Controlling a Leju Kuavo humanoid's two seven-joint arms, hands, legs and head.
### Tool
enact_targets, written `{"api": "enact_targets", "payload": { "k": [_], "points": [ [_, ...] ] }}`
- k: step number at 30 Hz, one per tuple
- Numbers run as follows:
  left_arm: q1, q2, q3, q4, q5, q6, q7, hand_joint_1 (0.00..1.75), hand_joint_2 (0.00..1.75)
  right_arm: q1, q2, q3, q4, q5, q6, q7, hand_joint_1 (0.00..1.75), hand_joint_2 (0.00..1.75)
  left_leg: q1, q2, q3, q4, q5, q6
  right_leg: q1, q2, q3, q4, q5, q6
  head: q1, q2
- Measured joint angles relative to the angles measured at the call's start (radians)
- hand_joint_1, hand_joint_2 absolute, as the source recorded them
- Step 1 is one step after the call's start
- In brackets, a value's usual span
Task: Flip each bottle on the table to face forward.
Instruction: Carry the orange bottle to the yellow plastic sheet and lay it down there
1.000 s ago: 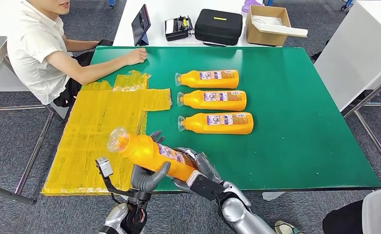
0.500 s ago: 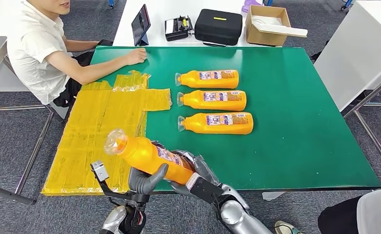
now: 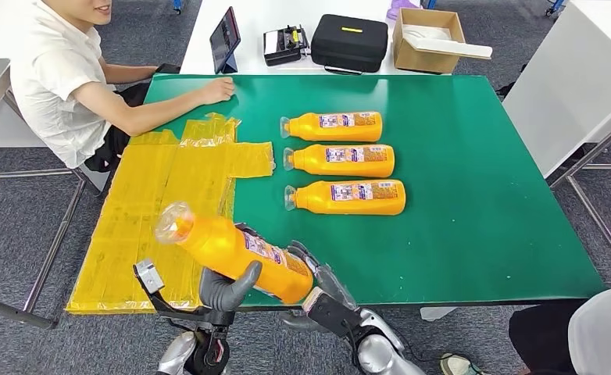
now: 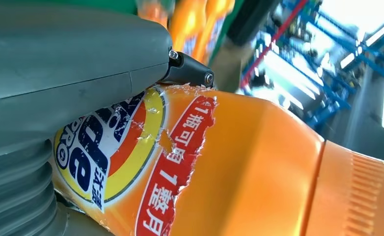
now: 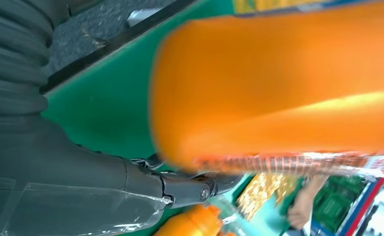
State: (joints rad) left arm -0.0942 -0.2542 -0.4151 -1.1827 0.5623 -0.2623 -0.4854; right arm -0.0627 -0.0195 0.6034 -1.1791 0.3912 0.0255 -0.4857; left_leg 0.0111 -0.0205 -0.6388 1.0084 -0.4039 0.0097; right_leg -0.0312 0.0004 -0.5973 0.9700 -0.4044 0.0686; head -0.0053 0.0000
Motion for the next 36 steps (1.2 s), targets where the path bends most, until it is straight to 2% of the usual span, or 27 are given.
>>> {"api": "enact_targets", "payload": {
  "k": [4,8,10,14,16,18,25,31,36],
  "points": [
    [0.017,0.012,0.009,-0.06,-0.148,0.141,-0.009,1.75,1.75,0.032,0.014,-0.023,0.0,0.032,-0.099,0.008,0.0,1.75,0.0,0.0,0.0,0.0,0.0,0.0,0.0,0.0,0.0,0.0,0.0,0.0,0.0,0.0],
    [0.042,0.025,0.031,-0.131,-0.185,0.161,0.006,1.75,1.75,0.052,0.015,-0.048,-0.009,0.04,-0.148,0.018,0.0,1.75,0.0,0.0,0.0,0.0,0.0,0.0,0.0,0.0,0.0,0.0,0.0,0.0,0.0,0.0],
    [0.056,0.032,0.042,-0.162,-0.248,0.204,0.002,1.75,1.75,0.059,0.015,-0.064,-0.01,0.068,-0.201,0.023,0.0,1.75,0.0,0.0,0.0,0.0,0.0,0.0,0.0,0.0,0.0,0.0,0.0,0.0,0.0,0.0],
    [0.064,0.056,0.051,-0.193,-0.654,0.493,-0.035,1.75,1.75,0.06,0.016,-0.106,-0.009,0.208,-0.387,0.054,0.0,1.75,0.0,0.0,0.0,0.0,0.0,0.0,0.0,0.0,0.0,0.0,0.0,0.0,0.0,0.0],
    [0.057,0.073,0.051,-0.192,-0.846,0.609,-0.037,1.75,1.75,0.057,0.02,-0.127,-0.009,0.229,-0.41,0.054,0.0,1.75,0.0,0.0,0.0,0.0,0.0,0.0,0.0,0.0,0.0,0.0,0.0,0.0,0.0,0.0],
    [0.047,0.088,0.051,-0.186,-0.962,0.664,-0.035,1.75,1.75,0.052,0.026,-0.149,-0.01,0.232,-0.407,0.046,0.0,1.75,0.0,0.0,0.0,0.0,0.0,0.0,0.0,0.0,0.0,0.0,0.0,0.0,0.0,0.0],
    [0.016,0.122,0.046,-0.163,-1.104,0.711,-0.005,1.75,1.75,0.04,0.039,-0.195,-0.015,0.218,-0.384,0.021,0.0,1.75,0.0,0.0,0.0,0.0,0.001,0.0,0.0,0.0,0.0,0.0,0.0,0.0,0.0,0.0],
    [-0.061,0.16,0.028,-0.061,-1.417,0.759,0.154,1.75,1.75,0.012,0.059,-0.215,-0.015,0.209,-0.331,-0.004,0.0,1.75,0.0,0.0,0.0,0.0,0.001,0.0,0.0,0.0,0.0,0.0,0.0,0.0,0.0,0.0],
    [-0.113,0.179,0.025,0.032,-1.492,0.747,0.211,1.75,1.75,0.004,0.07,-0.223,-0.015,0.21,-0.321,-0.009,0.0,1.75,0.0,0.0,0.0,0.0,0.001,0.0,0.0,0.0,0.0,0.0,0.001,0.0,0.0,0.0]
  ]
}}
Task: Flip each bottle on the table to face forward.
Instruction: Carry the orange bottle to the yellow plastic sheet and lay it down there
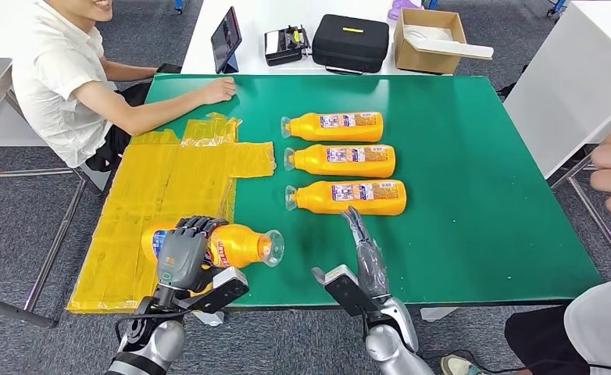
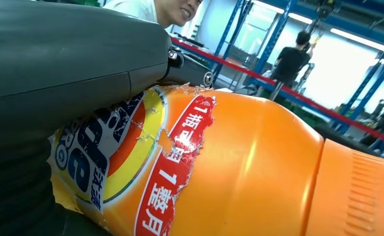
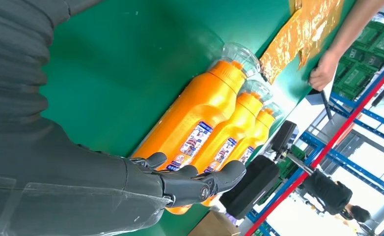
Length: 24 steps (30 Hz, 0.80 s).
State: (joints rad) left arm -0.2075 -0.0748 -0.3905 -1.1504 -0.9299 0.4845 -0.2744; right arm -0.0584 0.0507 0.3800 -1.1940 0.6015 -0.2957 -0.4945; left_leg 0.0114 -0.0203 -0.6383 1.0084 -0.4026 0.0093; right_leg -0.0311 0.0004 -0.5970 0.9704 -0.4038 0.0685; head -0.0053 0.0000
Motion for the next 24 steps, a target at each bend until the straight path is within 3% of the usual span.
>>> {"api": "enact_targets", "payload": {
  "k": [8,22,23,24],
  "points": [
    [-0.109,0.024,-0.001,0.187,-0.174,-0.037,0.154,1.75,1.75,-0.002,0.013,-0.009,-0.004,0.0,0.026,-0.002,0.0,1.75,0.0,0.0,0.0,0.0,0.0,0.0,0.0,0.0,0.0,0.0,0.0,0.0,0.0,0.0],
    [-0.2,0.031,0.008,0.353,-0.19,-0.058,0.193,1.75,1.75,0.0,0.023,-0.011,-0.008,-0.018,0.047,-0.011,0.0,1.75,0.0,0.0,0.0,0.0,0.0,0.0,0.0,0.0,0.0,0.0,0.0,0.0,0.0,0.0],
    [-0.211,0.029,0.011,0.371,-0.189,-0.058,0.194,1.71,1.75,0.001,0.024,-0.011,-0.008,-0.021,0.049,-0.012,0.0,1.75,0.0,0.0,0.001,0.0,0.0,0.0,0.0,0.0,0.0,0.0,0.0,0.0,0.0,0.0],
    [-0.221,0.027,0.015,0.388,-0.189,-0.058,0.195,1.56,1.75,0.002,0.024,-0.012,-0.008,-0.024,0.05,-0.013,0.0,1.75,0.0,0.0,0.001,0.0,0.0,0.0,0.0,0.0,0.001,0.0,0.0,0.0,0.0,0.0]
  ]
}}
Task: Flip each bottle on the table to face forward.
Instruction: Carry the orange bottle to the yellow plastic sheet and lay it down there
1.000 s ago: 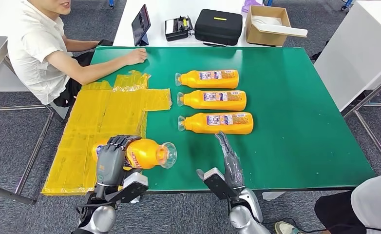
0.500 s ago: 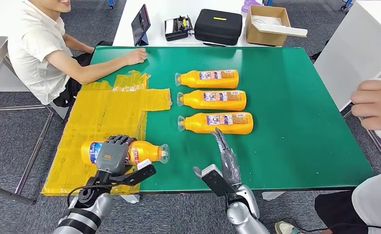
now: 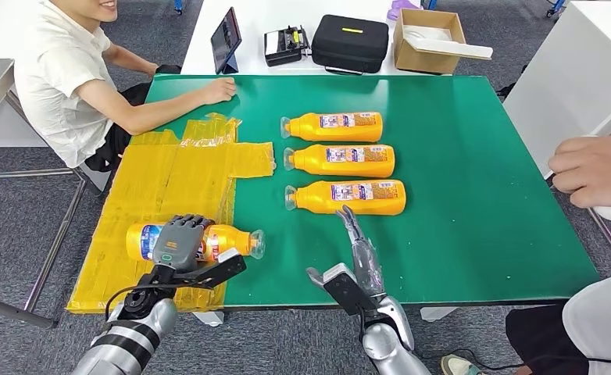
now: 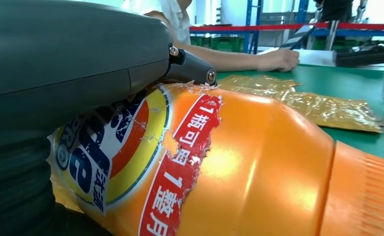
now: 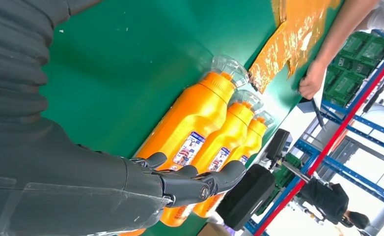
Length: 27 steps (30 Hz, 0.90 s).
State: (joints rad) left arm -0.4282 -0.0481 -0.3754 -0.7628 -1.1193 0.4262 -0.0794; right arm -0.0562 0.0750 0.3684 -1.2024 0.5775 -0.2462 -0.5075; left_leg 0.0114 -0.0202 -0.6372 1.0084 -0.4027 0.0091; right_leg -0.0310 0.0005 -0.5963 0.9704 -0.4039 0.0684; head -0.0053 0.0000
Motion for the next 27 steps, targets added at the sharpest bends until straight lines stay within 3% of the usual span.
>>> {"api": "enact_targets", "payload": {
  "k": [1,3,4,5,7,18,27],
  "points": [
    [-0.01,-0.003,0.003,0.017,0.0,-0.003,0.002,1.28,1.75,0.002,0.001,-0.001,0.0,-0.003,0.0,-0.001,0.0,1.75,0.0,0.0,0.0,0.0,0.0,0.0,0.0,0.0,0.0,0.0,0.0,0.0,0.0,0.0],
    [-0.028,-0.01,0.007,0.049,-0.001,-0.021,0.006,0.51,1.75,0.005,0.004,-0.002,0.0,-0.006,0.001,-0.003,0.0,1.75,0.0,0.0,0.002,0.0,0.0,0.0,0.0,0.0,0.002,0.0,0.0,0.0,0.0,0.0],
    [-0.038,-0.013,0.009,0.064,-0.001,-0.036,0.007,0.22,1.75,0.006,0.005,-0.002,0.0,-0.007,0.001,-0.004,0.0,1.75,0.0,0.0,0.002,0.0,0.0,0.0,0.0,0.0,0.003,0.0,0.0,0.0,0.0,0.0],
    [-0.049,-0.016,0.011,0.079,0.001,-0.054,0.008,0.07,1.75,0.006,0.006,-0.003,0.0,-0.009,0.001,-0.004,0.0,1.75,0.0,-0.001,0.003,0.0,0.0,0.0,0.0,-0.001,0.004,0.0,0.0,0.0,0.0,0.0],
    [-0.072,-0.022,0.013,0.107,0.009,-0.09,0.008,0.0,1.75,0.007,0.008,-0.005,0.001,-0.014,0.003,-0.005,0.0,1.75,0.0,-0.001,0.005,0.0,0.0,0.0,0.0,-0.001,0.006,0.0,-0.001,0.0,0.0,0.0],
    [-0.17,-0.031,0.02,0.23,0.039,-0.309,0.011,0.0,1.75,0.005,0.015,-0.015,0.021,-0.041,0.002,-0.023,0.0,1.75,0.0,-0.002,0.015,-0.001,0.0,0.0,0.0,-0.001,0.018,0.0,-0.001,0.0,0.0,0.0],
    [-0.196,-0.031,0.022,0.277,0.054,-0.336,0.003,0.0,1.75,-0.01,0.015,-0.015,0.05,-0.044,-0.004,-0.031,0.0,1.75,0.0,-0.002,0.018,-0.001,0.0,0.0,0.0,-0.001,0.02,0.0,-0.001,0.0,0.0,0.0]
  ]
}}
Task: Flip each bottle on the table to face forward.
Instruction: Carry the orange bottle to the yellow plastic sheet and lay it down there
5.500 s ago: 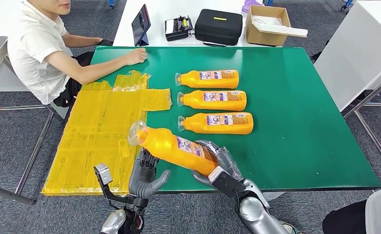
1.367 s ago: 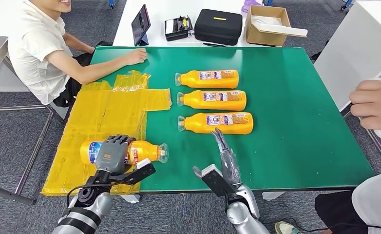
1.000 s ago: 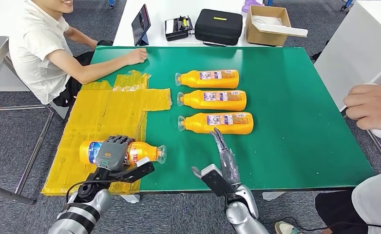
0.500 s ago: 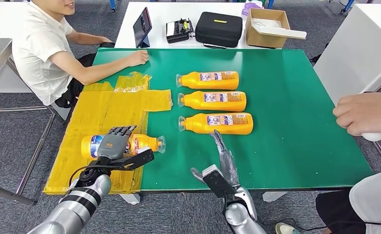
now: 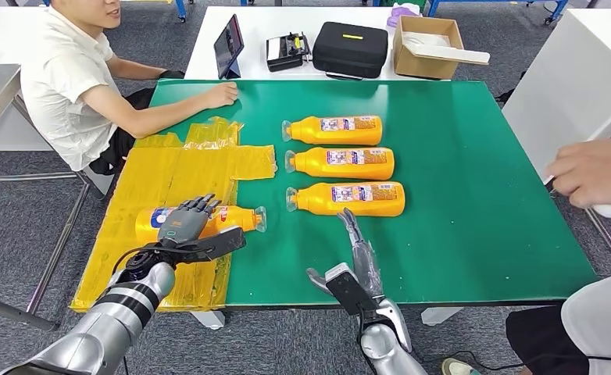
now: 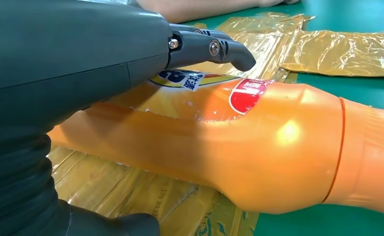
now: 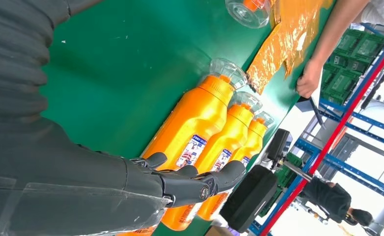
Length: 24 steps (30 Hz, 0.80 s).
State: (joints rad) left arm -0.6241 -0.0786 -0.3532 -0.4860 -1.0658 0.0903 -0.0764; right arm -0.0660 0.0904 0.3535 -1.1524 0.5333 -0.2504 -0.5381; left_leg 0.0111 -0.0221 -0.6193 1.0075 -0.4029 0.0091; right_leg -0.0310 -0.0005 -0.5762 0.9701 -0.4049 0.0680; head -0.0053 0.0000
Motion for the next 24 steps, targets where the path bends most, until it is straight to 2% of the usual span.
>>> {"api": "enact_targets", "payload": {
  "k": [6,11,17,24],
  "points": [
    [-0.003,0.0,0.004,0.008,0.022,0.001,-0.027,0.0,1.75,0.0,0.0,-0.001,0.012,-0.008,-0.001,-0.008,0.0,1.75,0.0,0.0,0.001,0.0,0.0,0.0,0.0,0.0,0.001,0.0,0.0,0.0,0.0,0.0],
    [0.01,-0.003,0.009,-0.004,0.071,0.026,-0.096,0.0,1.75,0.0,0.0,-0.001,0.018,-0.014,-0.006,-0.013,0.0,1.75,0.0,0.0,0.001,0.0,0.0,0.0,0.0,0.0,0.0,0.0,0.0,0.0,0.0,0.0],
    [0.09,-0.019,0.009,-0.119,0.16,0.05,-0.168,0.0,1.75,0.005,0.0,-0.002,0.018,-0.013,-0.018,-0.015,0.0,1.75,0.0,-0.001,-0.001,0.0,0.0,0.0,-0.001,-0.001,-0.002,0.0,0.0,0.0,0.0,0.0],
    [0.159,-0.027,0.003,-0.228,0.191,0.053,-0.173,0.0,1.75,0.016,0.0,-0.006,0.017,-0.013,-0.019,-0.019,0.0,1.75,0.0,0.0,-0.004,0.0,0.0,0.0,0.0,0.0,-0.006,0.0,0.0,0.0,0.0,0.0]
  ]
}}
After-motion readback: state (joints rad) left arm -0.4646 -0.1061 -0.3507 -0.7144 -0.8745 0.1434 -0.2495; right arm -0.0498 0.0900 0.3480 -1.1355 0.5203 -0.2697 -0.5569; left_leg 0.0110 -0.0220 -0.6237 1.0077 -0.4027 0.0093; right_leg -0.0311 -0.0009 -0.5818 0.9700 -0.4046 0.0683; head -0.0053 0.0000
